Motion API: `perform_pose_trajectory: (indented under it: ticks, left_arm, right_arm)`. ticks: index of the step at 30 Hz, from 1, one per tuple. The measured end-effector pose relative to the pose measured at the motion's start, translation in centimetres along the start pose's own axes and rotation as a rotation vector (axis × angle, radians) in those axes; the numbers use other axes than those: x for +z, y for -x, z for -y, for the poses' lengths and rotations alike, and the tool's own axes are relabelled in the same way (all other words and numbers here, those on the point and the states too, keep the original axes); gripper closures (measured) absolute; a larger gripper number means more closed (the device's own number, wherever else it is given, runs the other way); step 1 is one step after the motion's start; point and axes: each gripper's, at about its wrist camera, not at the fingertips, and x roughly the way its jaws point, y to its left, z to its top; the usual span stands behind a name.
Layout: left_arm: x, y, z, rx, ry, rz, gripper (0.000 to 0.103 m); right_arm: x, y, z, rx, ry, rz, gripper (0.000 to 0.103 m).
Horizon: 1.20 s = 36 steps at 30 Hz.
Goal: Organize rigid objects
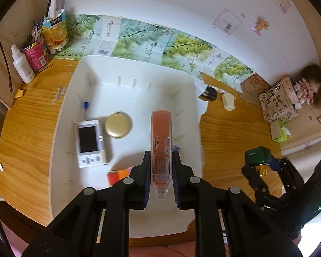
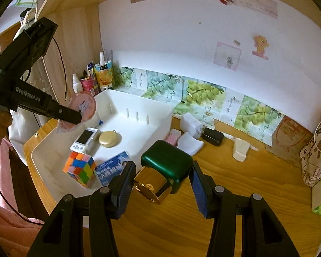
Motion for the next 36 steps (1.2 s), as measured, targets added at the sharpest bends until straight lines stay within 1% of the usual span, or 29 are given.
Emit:
perform_pose_trajectory:
  ticks: [4, 8, 10, 14, 17, 20, 23, 26, 28, 29, 32, 34, 36]
  left_arm:
    - [0.0, -0.2, -1.9, 0.011, -0.014, -0.024, 0.085]
    - [-0.3, -0.4, -3.4, 0.012, -0.042, -0.040, 0.085]
    - [-0.5, -0.5, -3.9, 0.015, -0.056, -0.048, 0.085]
    - [-1.1, -1.2, -4.9, 0.037, -0.072, -0.083, 0.085]
    - [-1.6, -1.6, -5.4, 0.050, -0.083, -0.111, 0.085]
    - [-1.8, -1.5, -5.5, 0.058, -0.106, -0.116, 0.085]
    - [-1.7, -1.4, -5.5, 0.069, -0.124, -0.108, 0.084]
    - [-1.8, -1.7, -5.5, 0.077, -0.138, -0.111, 0.075]
    - [-1.9, -2.0, -5.5, 0.093, -0.148, -0.113, 0.051]
    - [-2.0, -2.1, -5.4, 0.099, -0.152, -0.106, 0.049]
    - [-2.1, -2.4, -5.0, 0.093, -0.163, -0.106, 0.048]
    - [-2.0, -2.4, -4.7, 0.086, -0.163, -0.105, 0.042]
    - [-2.0, -2.2, -4.2, 0.080, -0.174, -0.079, 0.040]
  right_arm:
    - [0.7, 0.0, -2.3, -0.013, 0.011, 0.017, 0.052]
    - [1.4, 0.6, -4.0, 0.001, -0.016, 0.072, 0.052]
    - [1.7, 0.5, -4.8, 0.003, -0.025, 0.084, 0.052]
    - [1.5, -0.3, -6.7, 0.001, -0.021, 0.069, 0.052]
    - [0.9, -0.6, -7.9, 0.018, -0.025, 0.055, 0.052]
    - [0.3, -1.0, -8.7, 0.014, -0.029, 0.032, 0.052]
    - [-0.5, -1.4, -9.1, -0.010, -0.037, 0.000, 0.052]
    - [-1.3, -1.5, -9.2, -0.039, -0.050, -0.026, 0.052]
    - [-1.8, -1.4, -8.8, -0.058, -0.075, -0.041, 0.052]
    - [-2.2, -1.3, -8.5, -0.071, -0.096, -0.047, 0.051]
    - [-3.4, -0.7, -7.4, -0.113, -0.158, -0.070, 0.050]
    - [-4.2, -0.1, -6.7, -0.139, -0.189, -0.086, 0.049]
    - [-4.9, 0.4, -6.1, -0.162, -0.214, -0.096, 0.046]
